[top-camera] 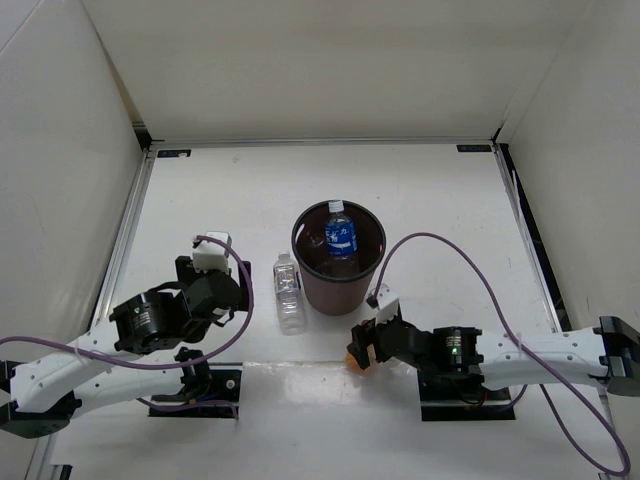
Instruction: Put the plastic bottles in the bin
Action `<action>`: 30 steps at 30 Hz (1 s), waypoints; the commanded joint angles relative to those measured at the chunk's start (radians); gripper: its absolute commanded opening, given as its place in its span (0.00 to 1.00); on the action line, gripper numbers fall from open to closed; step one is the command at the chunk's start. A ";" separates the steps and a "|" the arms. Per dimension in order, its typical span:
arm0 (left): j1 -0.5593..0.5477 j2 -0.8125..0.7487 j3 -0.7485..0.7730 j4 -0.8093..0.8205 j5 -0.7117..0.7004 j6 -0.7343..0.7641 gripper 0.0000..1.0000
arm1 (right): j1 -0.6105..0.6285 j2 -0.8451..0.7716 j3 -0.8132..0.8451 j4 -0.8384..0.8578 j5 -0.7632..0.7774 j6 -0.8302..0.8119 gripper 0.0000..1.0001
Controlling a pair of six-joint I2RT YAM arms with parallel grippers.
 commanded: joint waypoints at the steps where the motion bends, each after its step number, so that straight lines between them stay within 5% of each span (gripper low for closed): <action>1: 0.003 0.004 -0.001 0.017 0.005 0.008 1.00 | 0.004 0.021 0.032 0.006 0.032 0.005 0.90; 17: 0.002 -0.001 -0.001 0.016 0.005 0.007 1.00 | 0.004 0.142 0.198 -0.267 0.060 0.201 0.90; 30: 0.003 -0.012 -0.002 0.006 0.003 0.001 1.00 | 0.080 0.573 0.305 -0.188 0.029 0.215 0.85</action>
